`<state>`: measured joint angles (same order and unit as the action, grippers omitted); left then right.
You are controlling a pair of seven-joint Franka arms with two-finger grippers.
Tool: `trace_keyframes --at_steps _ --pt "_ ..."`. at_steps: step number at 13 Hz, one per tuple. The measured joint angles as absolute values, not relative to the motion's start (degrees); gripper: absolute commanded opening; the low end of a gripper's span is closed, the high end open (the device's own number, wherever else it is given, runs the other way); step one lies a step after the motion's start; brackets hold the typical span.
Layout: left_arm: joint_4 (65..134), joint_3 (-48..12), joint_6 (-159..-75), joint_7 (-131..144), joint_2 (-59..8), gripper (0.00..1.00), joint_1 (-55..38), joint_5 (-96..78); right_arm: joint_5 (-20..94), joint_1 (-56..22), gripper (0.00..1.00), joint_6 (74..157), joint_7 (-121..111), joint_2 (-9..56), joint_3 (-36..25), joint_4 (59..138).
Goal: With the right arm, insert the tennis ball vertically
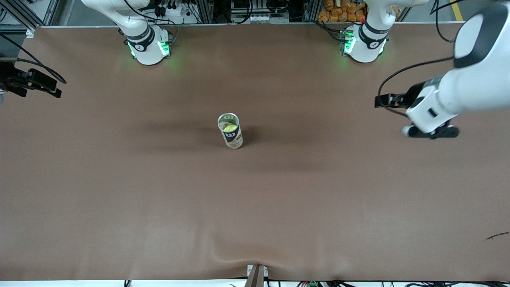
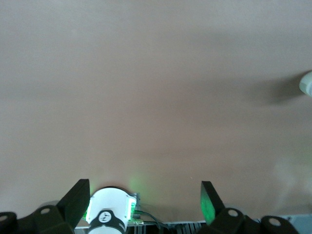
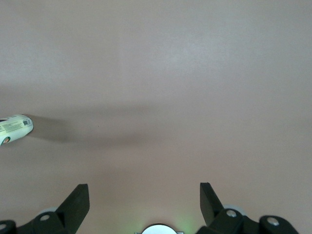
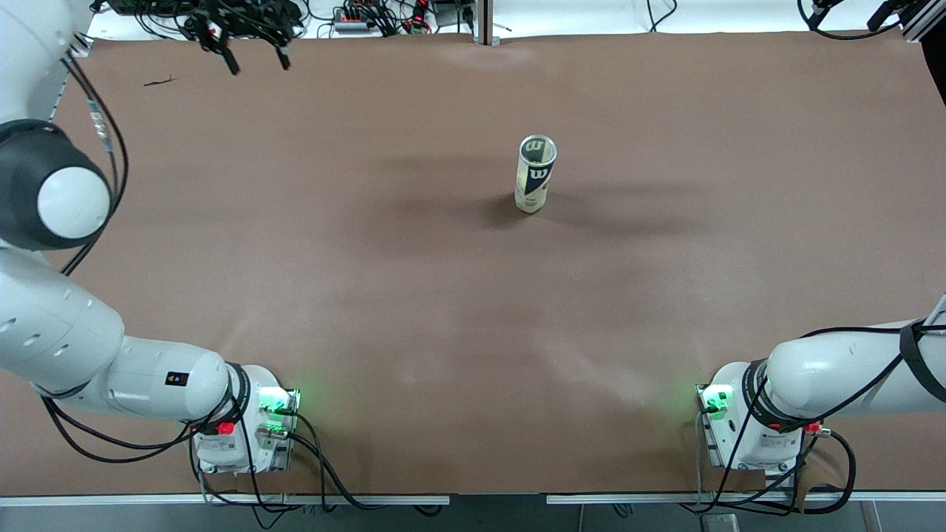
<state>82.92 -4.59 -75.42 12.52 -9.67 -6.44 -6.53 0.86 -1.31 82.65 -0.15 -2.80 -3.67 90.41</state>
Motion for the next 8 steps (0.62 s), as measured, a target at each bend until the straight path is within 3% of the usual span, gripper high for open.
trace_keyframes --at_steps 4,8 --pt "82.9 -4.3 -76.0 12.4 -4.1 1.0 -6.1 0.4 0.9 -1.6 1.0 82.6 -0.1 -2.8 -3.7 90.4" --pt "83.0 -3.6 -77.0 7.9 -2.6 1.0 -6.1 3.2 0.9 -1.6 1.0 82.3 -0.1 -2.8 -3.7 90.4"
